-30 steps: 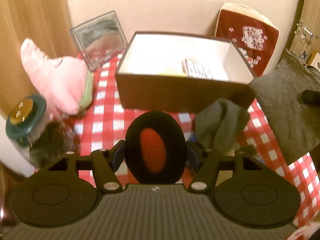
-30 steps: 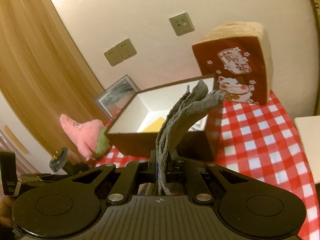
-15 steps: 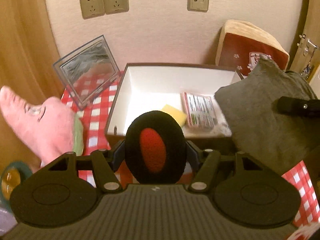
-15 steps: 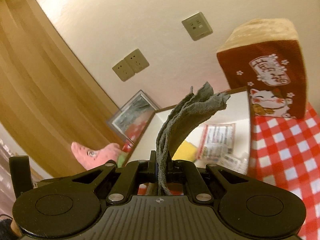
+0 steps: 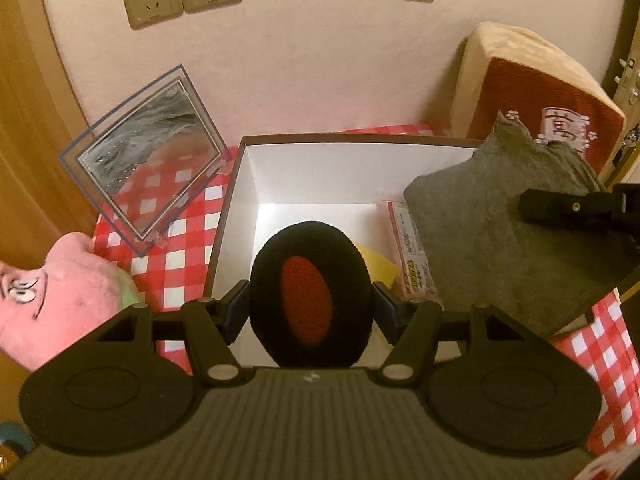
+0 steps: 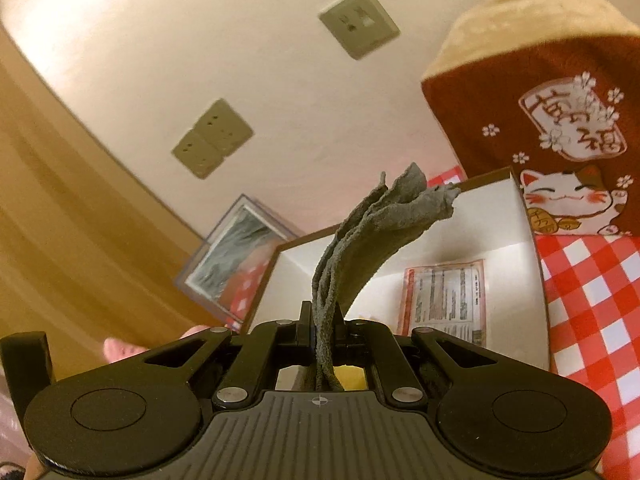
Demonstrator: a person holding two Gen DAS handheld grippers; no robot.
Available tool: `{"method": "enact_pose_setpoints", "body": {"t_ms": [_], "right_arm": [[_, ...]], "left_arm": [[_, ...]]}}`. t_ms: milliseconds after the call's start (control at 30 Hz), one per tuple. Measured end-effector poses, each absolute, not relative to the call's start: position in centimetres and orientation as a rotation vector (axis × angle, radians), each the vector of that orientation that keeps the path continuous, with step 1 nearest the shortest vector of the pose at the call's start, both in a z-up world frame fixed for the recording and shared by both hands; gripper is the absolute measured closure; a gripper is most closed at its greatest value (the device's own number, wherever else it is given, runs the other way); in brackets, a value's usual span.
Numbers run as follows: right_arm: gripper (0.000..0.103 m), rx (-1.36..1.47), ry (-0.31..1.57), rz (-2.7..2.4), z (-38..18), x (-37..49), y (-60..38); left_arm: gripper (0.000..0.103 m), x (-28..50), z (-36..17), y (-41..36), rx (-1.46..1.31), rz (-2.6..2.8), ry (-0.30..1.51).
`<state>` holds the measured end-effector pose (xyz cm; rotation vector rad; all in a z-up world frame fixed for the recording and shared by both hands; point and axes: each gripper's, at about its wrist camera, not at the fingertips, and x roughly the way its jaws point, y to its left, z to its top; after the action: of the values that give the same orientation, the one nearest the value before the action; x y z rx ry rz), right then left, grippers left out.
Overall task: Organize soft objects
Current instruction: 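Lift and carry the pad and cloth stack over the brown box with both tools, then lower the pad and cloth stack into the box and open both tools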
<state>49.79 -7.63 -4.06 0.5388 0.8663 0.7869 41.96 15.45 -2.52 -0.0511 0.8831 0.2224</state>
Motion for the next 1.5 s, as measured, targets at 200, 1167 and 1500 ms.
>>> {"method": "enact_pose_setpoints", "body": {"t_ms": [200, 1167, 1500], "right_arm": [[0.097, 0.550, 0.903, 0.764, -5.9, 51.9, -6.2], [0.036, 0.158, 0.930, 0.715, -9.8, 53.7, -2.2], [0.030, 0.096, 0.901, 0.723, -8.8, 52.4, -2.6]], "left_arm": [[0.041, 44.7, -4.0, 16.7, -0.035, 0.212, 0.910], [0.034, 49.0, -6.9, 18.1, -0.021, 0.203, 0.942], [0.030, 47.6, -5.4, 18.2, -0.045, 0.215, 0.902]]}}
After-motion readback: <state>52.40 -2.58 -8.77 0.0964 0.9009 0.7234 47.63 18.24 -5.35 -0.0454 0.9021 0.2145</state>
